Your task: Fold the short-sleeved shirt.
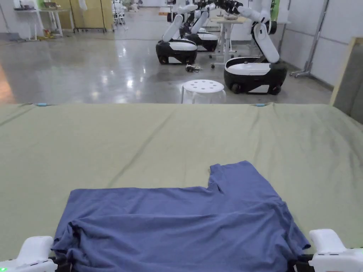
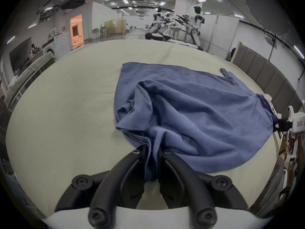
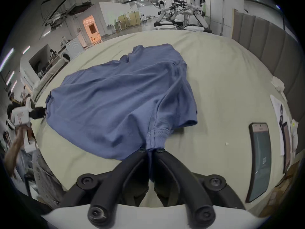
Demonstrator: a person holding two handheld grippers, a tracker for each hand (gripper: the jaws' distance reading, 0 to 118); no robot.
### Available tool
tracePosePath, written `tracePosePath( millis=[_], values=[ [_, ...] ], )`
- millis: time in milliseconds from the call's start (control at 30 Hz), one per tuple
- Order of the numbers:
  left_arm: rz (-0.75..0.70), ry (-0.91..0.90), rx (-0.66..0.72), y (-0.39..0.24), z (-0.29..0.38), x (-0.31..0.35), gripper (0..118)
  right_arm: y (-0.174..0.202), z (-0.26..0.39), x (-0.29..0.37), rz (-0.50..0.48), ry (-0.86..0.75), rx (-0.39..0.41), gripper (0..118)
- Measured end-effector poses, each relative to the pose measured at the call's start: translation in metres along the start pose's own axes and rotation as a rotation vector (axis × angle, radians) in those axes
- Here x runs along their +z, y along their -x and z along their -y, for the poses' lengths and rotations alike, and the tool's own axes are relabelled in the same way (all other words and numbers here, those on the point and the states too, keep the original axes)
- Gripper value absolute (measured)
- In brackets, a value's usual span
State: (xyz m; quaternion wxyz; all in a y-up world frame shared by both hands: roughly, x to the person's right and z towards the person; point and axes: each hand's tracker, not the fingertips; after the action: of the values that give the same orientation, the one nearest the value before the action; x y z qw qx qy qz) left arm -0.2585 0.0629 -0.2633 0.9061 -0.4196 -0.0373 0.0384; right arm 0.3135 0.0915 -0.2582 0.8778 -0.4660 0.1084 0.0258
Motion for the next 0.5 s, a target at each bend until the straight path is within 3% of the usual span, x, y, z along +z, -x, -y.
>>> tracePosePath(
  millis=[100, 300, 500],
  values=[
    [0.058, -0.003, 0.075, 0.010, -0.002, 0.014, 12, 0.009, -0.003, 0.013, 0.012, -0.061, -0.014, 7],
    [0.070, -0.021, 0.019, 0.022, 0.003, 0.060, 12, 0.008, 0.004, 0.069, -0.067, -0.156, -0.088, 7],
    [0.076, -0.023, 0.014, 0.024, 0.022, 0.102, 12, 0.024, 0.027, 0.109, -0.073, -0.149, -0.118, 7]
  ],
)
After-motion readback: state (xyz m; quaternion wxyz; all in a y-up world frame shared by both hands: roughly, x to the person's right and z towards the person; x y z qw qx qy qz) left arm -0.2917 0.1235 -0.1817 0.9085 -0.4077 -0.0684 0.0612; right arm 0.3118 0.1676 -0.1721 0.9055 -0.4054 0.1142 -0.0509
